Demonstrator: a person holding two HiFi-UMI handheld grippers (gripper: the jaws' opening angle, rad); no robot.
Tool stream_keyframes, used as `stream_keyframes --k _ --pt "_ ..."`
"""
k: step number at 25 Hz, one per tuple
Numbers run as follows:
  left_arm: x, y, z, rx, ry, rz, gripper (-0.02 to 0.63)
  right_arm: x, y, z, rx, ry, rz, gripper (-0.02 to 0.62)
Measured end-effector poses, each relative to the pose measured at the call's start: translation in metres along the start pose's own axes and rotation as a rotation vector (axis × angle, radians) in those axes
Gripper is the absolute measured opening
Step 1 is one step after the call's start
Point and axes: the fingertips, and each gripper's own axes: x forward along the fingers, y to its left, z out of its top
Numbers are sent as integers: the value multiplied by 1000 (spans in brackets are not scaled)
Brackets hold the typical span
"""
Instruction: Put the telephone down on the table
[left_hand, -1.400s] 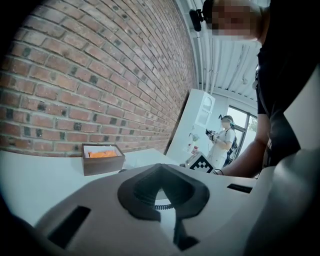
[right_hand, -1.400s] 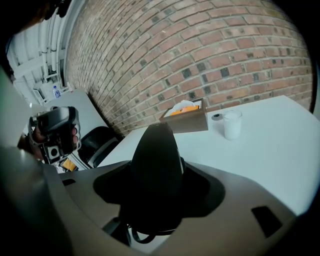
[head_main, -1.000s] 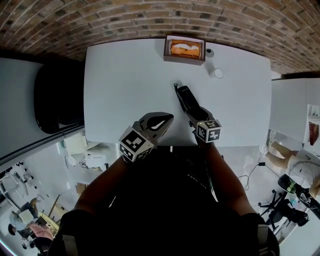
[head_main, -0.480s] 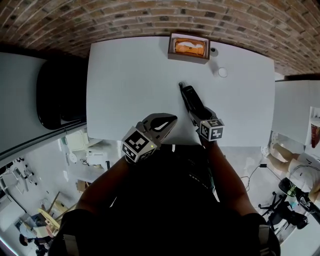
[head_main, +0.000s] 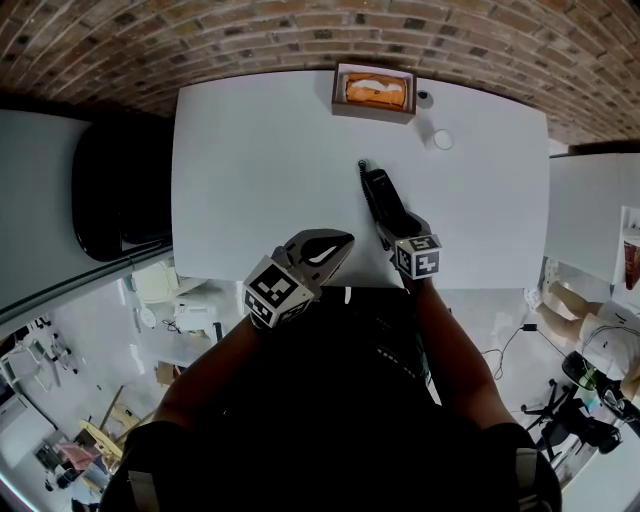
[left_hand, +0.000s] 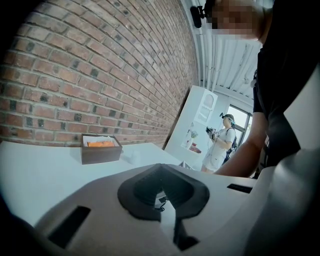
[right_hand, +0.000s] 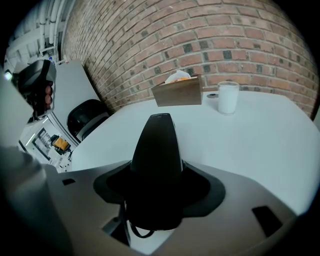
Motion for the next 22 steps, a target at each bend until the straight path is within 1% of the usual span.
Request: stream_keyframes --k 5,8,14,17,22 --pt "-2 -2 -3 -7 -3 1 6 3 -3 -13 -38 39 -19 273" --pt "-4 -2 -2 -14 -8 3 6 2 0 -10 -77 62 -30 273" --pt "-9 -1 -2 -20 -12 12 6 11 -3 -18 -84 50 -30 273" --pt "-12 -2 -5 -21 -11 16 6 12 -2 -18 -86 56 -17 273" --pt "-17 -3 -7 -19 -14 18 6 6 10 -3 -109 41 3 274"
